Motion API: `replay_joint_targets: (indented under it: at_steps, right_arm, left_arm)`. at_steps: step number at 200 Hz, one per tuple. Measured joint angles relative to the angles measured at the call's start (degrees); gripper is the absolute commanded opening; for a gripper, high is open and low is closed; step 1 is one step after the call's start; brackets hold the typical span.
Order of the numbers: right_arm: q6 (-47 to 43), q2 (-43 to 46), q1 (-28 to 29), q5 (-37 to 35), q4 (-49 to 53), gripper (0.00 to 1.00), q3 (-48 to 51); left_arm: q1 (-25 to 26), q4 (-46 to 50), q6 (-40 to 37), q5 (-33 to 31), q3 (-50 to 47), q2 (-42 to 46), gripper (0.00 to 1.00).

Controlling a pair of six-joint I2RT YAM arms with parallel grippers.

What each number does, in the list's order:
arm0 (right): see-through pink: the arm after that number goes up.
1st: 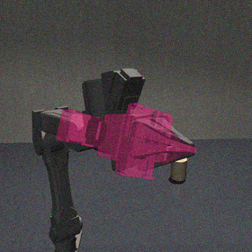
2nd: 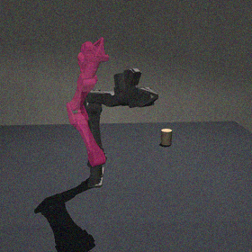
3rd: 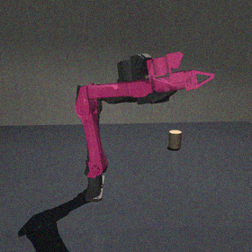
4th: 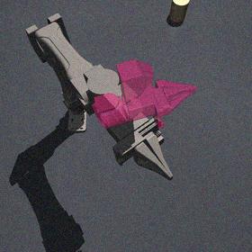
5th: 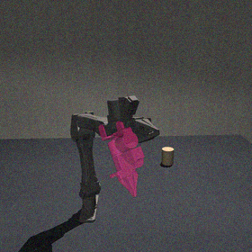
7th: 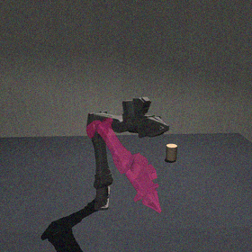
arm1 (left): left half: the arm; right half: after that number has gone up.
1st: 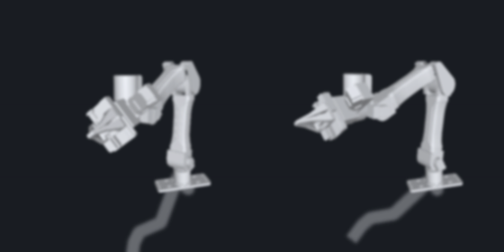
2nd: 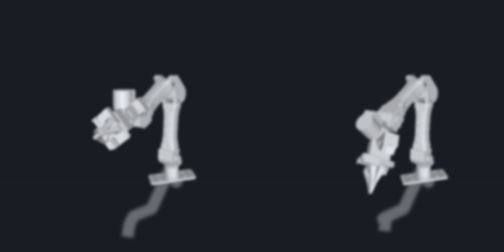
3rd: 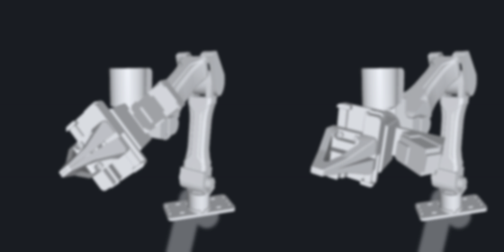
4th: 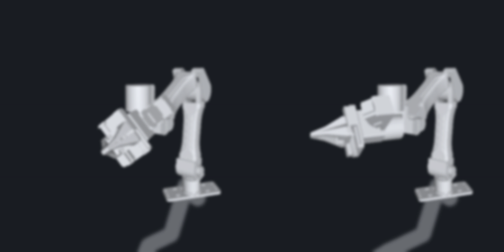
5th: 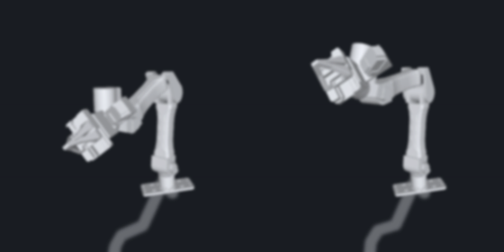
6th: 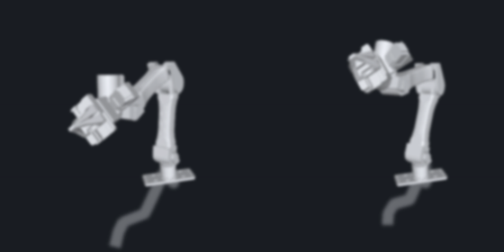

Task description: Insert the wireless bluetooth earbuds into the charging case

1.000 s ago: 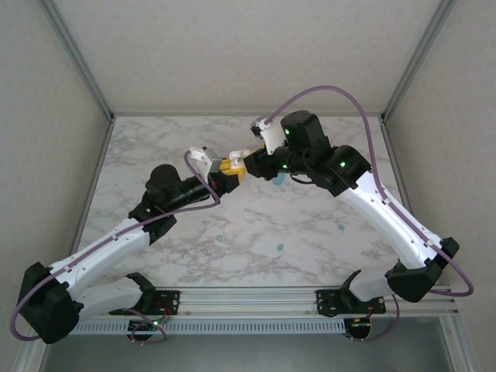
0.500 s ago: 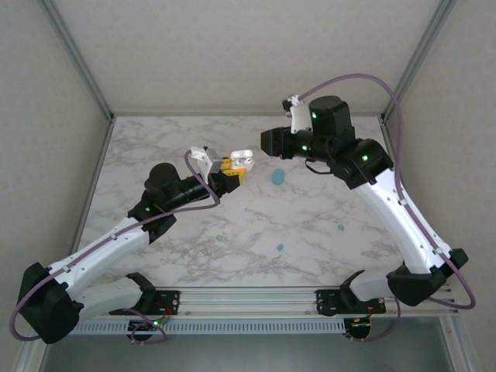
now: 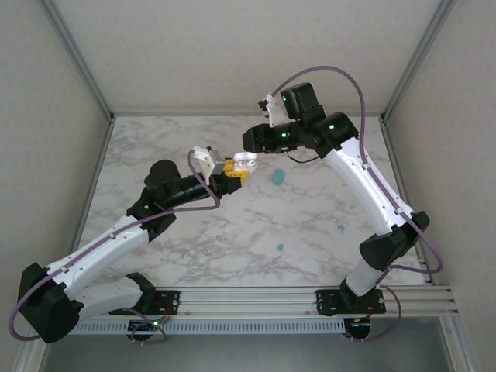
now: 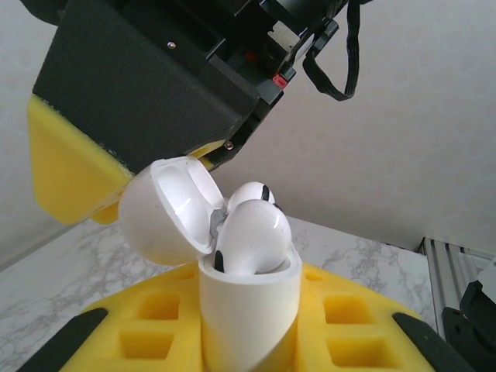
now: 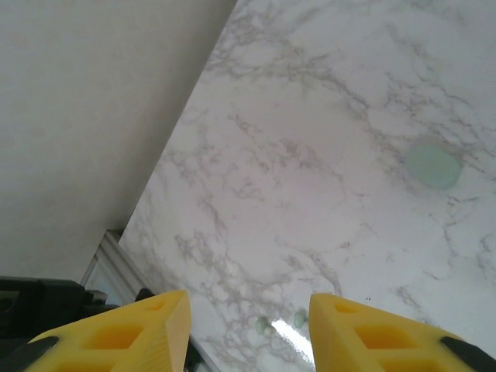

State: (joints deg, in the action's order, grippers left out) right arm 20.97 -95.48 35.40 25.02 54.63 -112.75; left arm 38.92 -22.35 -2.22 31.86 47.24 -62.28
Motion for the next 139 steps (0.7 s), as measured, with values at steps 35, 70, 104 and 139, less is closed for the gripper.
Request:
replay_joint_targets:
  at_steps: [35,70,104,139]
  right_arm:
    - [-1.33,1.36,-0.26,2.23,0.37,0.44,0.55]
    - [-2.16,5.70,-0.26,3.02,0.46,0.45,4.15]
    - [-2.23,8.50,-0.26,2.16,0.31,0.46,6.88]
    - [-1.42,11.87,-0.42,-6.29,-1.92,0.50,11.58]
  left_arm:
    - [0.04,0.15,0.07,-0.68,0.00,-0.15,0.14]
    - [0.04,-0.11,0.72,-2.14,0.00,-1.01,0.14]
    - [0.04,-0.11,0.96,-2.73,0.00,-1.31,0.14]
    - [0.04,3.13,0.94,-6.43,0.50,-1.60,0.14]
